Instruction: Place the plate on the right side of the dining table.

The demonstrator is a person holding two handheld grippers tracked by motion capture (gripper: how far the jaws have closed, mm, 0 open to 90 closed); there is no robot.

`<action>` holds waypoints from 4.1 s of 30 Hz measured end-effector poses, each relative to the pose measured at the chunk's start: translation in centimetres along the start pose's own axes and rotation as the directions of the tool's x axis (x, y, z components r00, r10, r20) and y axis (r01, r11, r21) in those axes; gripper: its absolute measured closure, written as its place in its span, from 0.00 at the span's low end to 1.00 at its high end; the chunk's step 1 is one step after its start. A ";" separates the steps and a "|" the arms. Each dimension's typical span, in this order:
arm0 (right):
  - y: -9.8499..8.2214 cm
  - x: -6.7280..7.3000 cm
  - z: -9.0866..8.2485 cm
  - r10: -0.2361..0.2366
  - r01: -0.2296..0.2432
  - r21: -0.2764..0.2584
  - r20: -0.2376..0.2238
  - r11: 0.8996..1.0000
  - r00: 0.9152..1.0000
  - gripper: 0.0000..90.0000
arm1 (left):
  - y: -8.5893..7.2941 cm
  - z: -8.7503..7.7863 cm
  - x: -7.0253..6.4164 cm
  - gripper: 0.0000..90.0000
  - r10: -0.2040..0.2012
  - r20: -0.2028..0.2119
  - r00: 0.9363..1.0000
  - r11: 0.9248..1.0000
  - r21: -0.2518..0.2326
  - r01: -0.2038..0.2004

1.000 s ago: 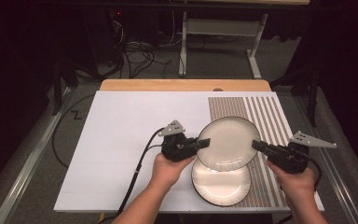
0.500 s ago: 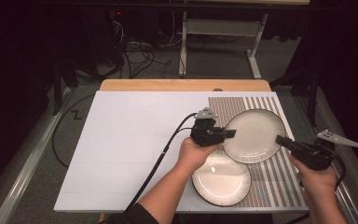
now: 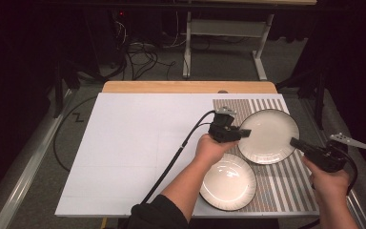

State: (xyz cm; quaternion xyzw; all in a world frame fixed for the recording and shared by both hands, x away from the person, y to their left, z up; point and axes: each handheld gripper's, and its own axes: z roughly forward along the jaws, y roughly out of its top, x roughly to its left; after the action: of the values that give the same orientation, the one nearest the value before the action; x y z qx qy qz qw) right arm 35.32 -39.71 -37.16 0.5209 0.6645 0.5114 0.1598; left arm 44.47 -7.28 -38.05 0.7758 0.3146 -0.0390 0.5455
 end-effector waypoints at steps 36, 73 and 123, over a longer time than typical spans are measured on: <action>-2.1 -1.6 2.0 0.054 -0.059 0.089 0.060 0.994 0.997 0.98 | 0.1 -0.3 0.9 0.60 -0.021 -0.124 0.992 0.997 0.073 0.030; -1.2 -2.1 4.8 0.062 -0.083 0.159 0.134 0.984 0.989 0.95 | -12.8 -21.9 -1.5 0.08 0.067 -0.324 0.944 0.977 -0.169 -0.128; -2.2 1.7 3.1 -0.114 0.099 0.082 0.204 0.992 0.972 0.36 | -15.4 -26.0 0.3 0.02 0.028 -0.435 0.900 0.971 -0.201 -0.127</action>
State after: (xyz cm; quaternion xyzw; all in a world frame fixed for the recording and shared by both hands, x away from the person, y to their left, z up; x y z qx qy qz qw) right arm 35.82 -36.48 -39.77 0.5404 0.6890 0.4206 0.2372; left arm 29.21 18.66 -40.36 0.7106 0.3978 0.1903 0.5483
